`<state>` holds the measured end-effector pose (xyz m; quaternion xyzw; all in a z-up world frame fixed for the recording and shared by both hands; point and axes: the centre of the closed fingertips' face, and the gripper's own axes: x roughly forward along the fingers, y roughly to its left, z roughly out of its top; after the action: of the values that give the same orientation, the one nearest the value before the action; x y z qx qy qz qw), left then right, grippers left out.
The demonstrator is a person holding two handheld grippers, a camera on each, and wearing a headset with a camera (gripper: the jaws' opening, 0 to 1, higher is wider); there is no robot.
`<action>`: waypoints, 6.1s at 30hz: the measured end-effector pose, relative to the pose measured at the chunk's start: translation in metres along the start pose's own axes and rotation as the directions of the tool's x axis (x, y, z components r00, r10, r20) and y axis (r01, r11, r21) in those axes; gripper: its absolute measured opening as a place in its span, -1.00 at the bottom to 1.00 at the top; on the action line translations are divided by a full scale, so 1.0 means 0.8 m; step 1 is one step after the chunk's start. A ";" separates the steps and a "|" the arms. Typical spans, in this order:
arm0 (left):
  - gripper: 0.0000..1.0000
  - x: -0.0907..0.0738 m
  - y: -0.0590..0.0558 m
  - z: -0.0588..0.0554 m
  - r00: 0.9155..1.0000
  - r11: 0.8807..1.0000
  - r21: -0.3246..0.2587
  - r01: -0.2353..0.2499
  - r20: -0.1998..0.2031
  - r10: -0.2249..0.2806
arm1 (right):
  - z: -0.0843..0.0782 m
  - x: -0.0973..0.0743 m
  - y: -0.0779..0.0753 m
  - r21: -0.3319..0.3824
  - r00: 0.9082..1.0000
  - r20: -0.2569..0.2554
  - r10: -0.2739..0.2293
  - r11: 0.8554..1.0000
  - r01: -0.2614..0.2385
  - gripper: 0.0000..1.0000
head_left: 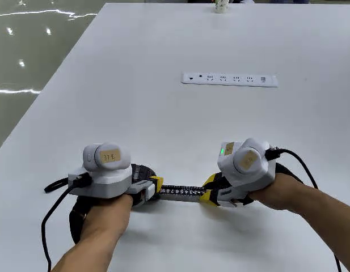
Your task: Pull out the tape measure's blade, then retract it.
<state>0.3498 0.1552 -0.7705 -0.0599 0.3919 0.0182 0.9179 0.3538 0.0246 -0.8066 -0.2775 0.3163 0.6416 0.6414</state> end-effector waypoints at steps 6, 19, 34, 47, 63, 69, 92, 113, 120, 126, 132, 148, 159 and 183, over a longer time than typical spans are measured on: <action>0.10 0.000 0.000 0.000 1.000 1.000 -0.001 0.001 -0.001 -0.001 | 0.007 0.005 0.003 -0.003 1.000 0.005 0.004 1.000 -0.004 -0.80; 0.10 -0.001 0.000 -0.001 1.000 1.000 -0.004 0.004 -0.004 -0.004 | 0.019 0.017 0.006 -0.002 1.000 0.022 0.018 1.000 -0.018 -0.80; 0.10 0.000 -0.001 -0.001 1.000 1.000 -0.008 0.008 -0.007 -0.008 | 0.037 0.032 0.013 -0.005 0.998 0.046 0.036 0.999 -0.035 -0.80; 0.10 0.000 0.000 -0.001 1.000 1.000 -0.012 0.011 -0.009 -0.011 | 0.051 0.043 0.015 -0.023 0.997 0.062 0.048 0.999 -0.046 -0.79; 0.11 0.000 0.000 -0.001 1.000 1.000 -0.020 0.016 -0.011 -0.017 | 0.065 0.055 0.019 -0.053 0.995 0.078 0.064 0.997 -0.060 -0.79; 0.11 0.000 0.000 -0.001 1.000 1.000 -0.024 0.018 -0.011 -0.018 | 0.071 0.059 0.021 -0.075 0.994 0.077 0.075 0.995 -0.069 -0.79; 0.15 0.000 0.000 -0.001 1.000 1.000 -0.022 0.022 -0.011 -0.022 | 0.075 0.065 0.023 -0.158 0.996 0.041 0.082 0.985 -0.074 -0.77; 0.19 0.001 -0.002 -0.002 0.999 0.999 -0.022 0.034 -0.023 -0.034 | 0.075 0.059 0.019 -0.152 0.998 0.040 0.056 0.987 -0.049 -0.70; 0.19 0.000 -0.002 -0.003 0.999 0.999 -0.011 0.038 -0.030 -0.038 | 0.072 0.052 0.015 -0.144 0.998 0.036 0.047 0.989 -0.041 -0.64; 0.20 -0.002 -0.002 -0.008 0.998 0.999 0.011 0.034 -0.043 -0.034 | 0.067 0.046 0.017 -0.138 0.999 0.027 0.042 0.990 -0.038 -0.59; 0.20 -0.004 -0.001 -0.014 0.998 0.998 0.039 0.040 -0.058 -0.037 | 0.062 0.037 0.019 -0.125 0.999 0.023 0.034 0.992 -0.031 -0.54; 0.32 -0.011 -0.010 -0.022 0.995 0.992 0.093 0.086 -0.061 -0.081 | 0.037 0.008 0.021 -0.050 0.999 0.031 -0.019 0.999 0.020 -0.35; 0.39 -0.018 -0.013 -0.029 0.989 0.981 0.142 0.136 -0.077 -0.126 | 0.021 -0.015 0.021 0.016 0.997 0.049 -0.066 0.998 0.065 -0.19; 0.47 -0.033 -0.023 -0.033 0.967 0.948 0.191 0.255 -0.026 -0.255 | -0.026 -0.062 0.029 0.156 0.984 0.076 -0.163 0.976 0.149 0.01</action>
<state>0.3141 0.1342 -0.7676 -0.0211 0.3814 -0.1386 0.9137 0.3306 -0.0227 -0.7810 -0.2238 0.3119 0.5754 0.7221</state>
